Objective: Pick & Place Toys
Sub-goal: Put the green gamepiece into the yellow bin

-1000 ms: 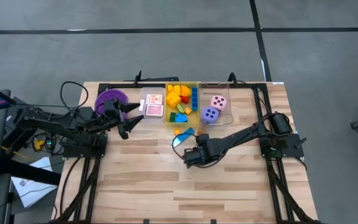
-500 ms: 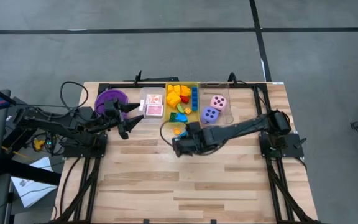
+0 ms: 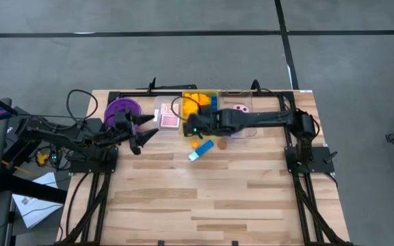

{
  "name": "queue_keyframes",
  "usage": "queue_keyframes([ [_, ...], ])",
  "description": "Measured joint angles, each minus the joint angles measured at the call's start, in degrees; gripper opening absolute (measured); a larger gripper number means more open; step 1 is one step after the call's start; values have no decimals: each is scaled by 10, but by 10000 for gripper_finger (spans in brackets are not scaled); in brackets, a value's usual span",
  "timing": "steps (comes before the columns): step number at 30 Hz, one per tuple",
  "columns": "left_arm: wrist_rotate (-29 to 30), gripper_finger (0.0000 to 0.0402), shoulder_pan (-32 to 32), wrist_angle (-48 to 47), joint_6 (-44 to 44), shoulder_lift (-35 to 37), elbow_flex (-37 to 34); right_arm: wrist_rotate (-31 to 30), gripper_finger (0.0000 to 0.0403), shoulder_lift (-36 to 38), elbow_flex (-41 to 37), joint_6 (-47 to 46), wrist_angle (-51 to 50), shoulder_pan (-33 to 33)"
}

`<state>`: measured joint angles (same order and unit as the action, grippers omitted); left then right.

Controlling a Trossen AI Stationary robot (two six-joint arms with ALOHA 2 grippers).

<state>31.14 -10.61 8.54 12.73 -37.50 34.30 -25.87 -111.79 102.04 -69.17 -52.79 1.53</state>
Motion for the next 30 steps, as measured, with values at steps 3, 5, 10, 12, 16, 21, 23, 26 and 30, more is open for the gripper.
queue_keyframes([
  [3, 0, 305, -9, 0, 0, 0, 0, 24, 148, 0, 0, 20, 17, 25],
  [5, 0, 305, -16, 0, 0, 0, 0, 38, 148, 0, 0, 27, 32, 39],
  [10, 0, 305, -27, 0, 0, 0, 0, 97, 149, -1, 0, 46, 67, 68],
  [12, 0, 305, -29, 0, 0, 0, 0, 110, 149, -9, 0, 48, 79, 75],
  [16, 0, 305, -30, -2, 0, 0, 0, 148, 149, -34, 1, 52, 119, 84],
  [21, 0, 305, -31, -6, 2, 0, 0, 169, 149, -60, -1, 53, 117, 84],
  [23, 1, 305, -34, -8, 2, 1, 0, 169, 149, -70, 2, 53, 136, 84],
  [26, 0, 305, -38, -9, 2, 0, 0, 178, 149, -82, -2, 54, 123, 84],
  [30, 1, 305, -38, -14, 10, 0, 0, 192, 149, -103, -1, 56, 133, 88],
])
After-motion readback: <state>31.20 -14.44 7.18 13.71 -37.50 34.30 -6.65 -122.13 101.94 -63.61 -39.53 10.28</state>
